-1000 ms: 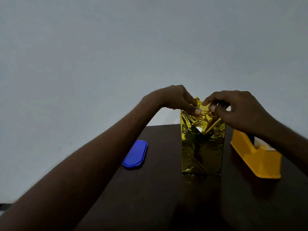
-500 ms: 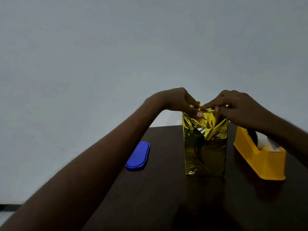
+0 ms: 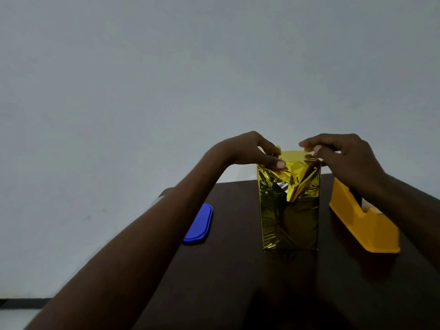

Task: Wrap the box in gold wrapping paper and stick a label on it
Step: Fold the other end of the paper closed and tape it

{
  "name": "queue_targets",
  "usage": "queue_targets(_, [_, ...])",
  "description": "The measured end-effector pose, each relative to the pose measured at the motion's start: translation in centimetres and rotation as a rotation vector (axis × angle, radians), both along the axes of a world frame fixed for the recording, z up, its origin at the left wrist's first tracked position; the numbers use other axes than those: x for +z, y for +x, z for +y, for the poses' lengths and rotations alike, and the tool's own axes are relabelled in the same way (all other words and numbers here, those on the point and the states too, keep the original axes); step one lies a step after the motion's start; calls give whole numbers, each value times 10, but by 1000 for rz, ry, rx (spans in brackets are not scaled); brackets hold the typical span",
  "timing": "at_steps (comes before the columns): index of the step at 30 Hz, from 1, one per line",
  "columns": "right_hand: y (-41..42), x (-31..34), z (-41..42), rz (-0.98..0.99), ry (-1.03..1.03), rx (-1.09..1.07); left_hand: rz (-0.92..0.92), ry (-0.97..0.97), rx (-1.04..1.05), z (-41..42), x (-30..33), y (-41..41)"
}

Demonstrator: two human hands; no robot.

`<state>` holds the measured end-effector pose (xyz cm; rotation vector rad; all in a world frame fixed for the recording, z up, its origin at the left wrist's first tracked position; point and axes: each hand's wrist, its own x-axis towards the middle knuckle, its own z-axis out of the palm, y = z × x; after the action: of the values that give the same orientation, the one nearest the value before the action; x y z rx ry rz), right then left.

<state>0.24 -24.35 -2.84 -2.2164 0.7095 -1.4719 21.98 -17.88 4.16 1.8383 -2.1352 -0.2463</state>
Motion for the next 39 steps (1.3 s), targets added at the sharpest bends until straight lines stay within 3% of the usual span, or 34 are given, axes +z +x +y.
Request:
queue_targets(3, [-10,-8,2,-100,113,-123,35,-17,8,-2,-5,3])
queue_targets(8, [-36,-24,-12,437,115,-571,64,-17,3,-5,-7,5])
queue_targets(12, [-52,-30,-11,629,244,-721,72,-30,7,-5,-8,6])
queue_targets(26, [-72,-35,-11,632,503,-644,95,-47,-2,0,-9,3])
queue_targets(33, [-81,-35,-19,510,665,-542,101,-38,4,0,-9,0])
queue_targets(36, [-83,-38,-23,811,586,-548,109,-42,1,1,-9,0])
queue_targets(37, [-84,-41,-26,795,590,-513,118,-44,0,1,-9,0])
queue_targets(39, [-81,-37,-27,412,821,-398,131,-44,-1,2,-10,0])
